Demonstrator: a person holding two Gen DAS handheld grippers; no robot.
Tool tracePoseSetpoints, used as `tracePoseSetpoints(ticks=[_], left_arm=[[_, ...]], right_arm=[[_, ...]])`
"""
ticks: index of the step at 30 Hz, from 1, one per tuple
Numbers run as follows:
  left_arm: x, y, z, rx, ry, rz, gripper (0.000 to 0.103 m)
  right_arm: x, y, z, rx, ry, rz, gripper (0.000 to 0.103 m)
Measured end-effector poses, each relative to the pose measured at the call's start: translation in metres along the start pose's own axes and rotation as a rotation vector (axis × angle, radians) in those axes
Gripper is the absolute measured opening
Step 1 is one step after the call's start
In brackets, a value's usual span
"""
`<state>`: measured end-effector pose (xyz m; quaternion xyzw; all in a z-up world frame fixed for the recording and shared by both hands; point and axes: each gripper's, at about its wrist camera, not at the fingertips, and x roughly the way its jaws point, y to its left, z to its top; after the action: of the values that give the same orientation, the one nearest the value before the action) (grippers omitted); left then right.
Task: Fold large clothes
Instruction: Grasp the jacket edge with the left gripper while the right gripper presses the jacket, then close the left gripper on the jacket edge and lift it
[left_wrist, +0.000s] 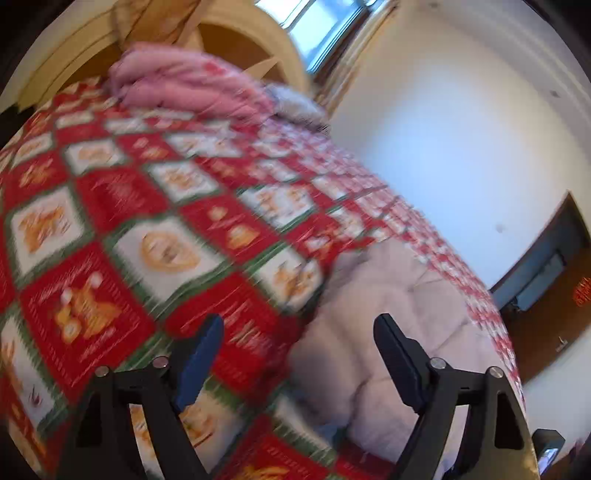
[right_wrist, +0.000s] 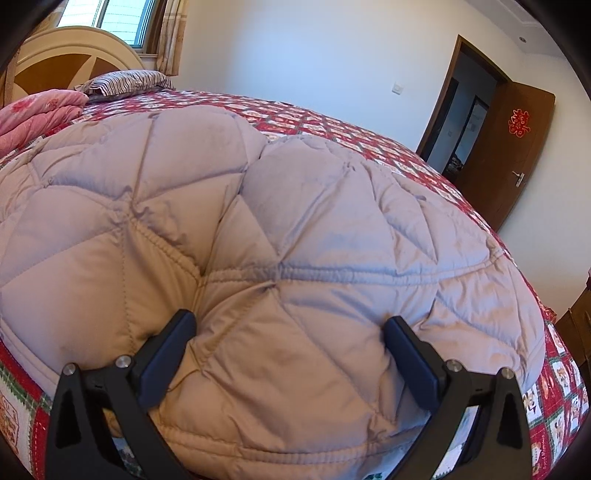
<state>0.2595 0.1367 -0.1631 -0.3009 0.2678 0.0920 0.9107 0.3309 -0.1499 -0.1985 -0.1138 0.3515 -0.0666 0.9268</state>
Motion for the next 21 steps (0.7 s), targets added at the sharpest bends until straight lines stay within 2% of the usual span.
tracePoseSetpoints(ticks=[3, 4, 6, 7, 9, 11, 14, 16, 18, 21], left_arm=[[0.021, -0.029, 0.001, 0.089, 0.058, -0.119, 0.084], [0.033, -0.036, -0.001, 0.122, 0.096, -0.11, 0.084], [0.062, -0.041, -0.007, 0.164, 0.167, 0.007, 0.084], [0.072, -0.036, -0.01, 0.154, 0.2, 0.03, 0.084], [0.081, -0.022, -0.015, 0.093, 0.225, -0.001, 0.084], [0.076, -0.019, -0.019, 0.115, 0.203, -0.026, 0.084], [0.072, -0.03, -0.023, 0.188, 0.215, -0.062, 0.06], [0.066, -0.035, -0.02, 0.196, 0.224, -0.099, 0.036], [0.052, -0.047, -0.013, 0.208, 0.214, -0.134, 0.029], [0.024, -0.067, -0.003, 0.276, 0.16, -0.161, 0.026]], right_arm=[[0.0, 0.0, -0.001, 0.001, -0.005, 0.0, 0.103], [0.0, 0.0, -0.001, 0.002, -0.005, 0.001, 0.103], [-0.001, -0.001, -0.001, 0.005, -0.006, 0.005, 0.103], [-0.001, -0.002, -0.001, 0.005, -0.007, 0.007, 0.103], [-0.002, -0.003, -0.002, 0.007, -0.008, 0.009, 0.103], [-0.001, -0.003, -0.002, 0.009, -0.01, 0.012, 0.103], [0.0, -0.003, -0.002, 0.005, -0.008, 0.01, 0.103], [0.001, -0.004, -0.001, -0.001, -0.002, 0.007, 0.103], [0.002, -0.002, 0.0, -0.01, 0.005, 0.0, 0.103], [0.001, 0.002, 0.0, -0.027, 0.008, -0.015, 0.103]])
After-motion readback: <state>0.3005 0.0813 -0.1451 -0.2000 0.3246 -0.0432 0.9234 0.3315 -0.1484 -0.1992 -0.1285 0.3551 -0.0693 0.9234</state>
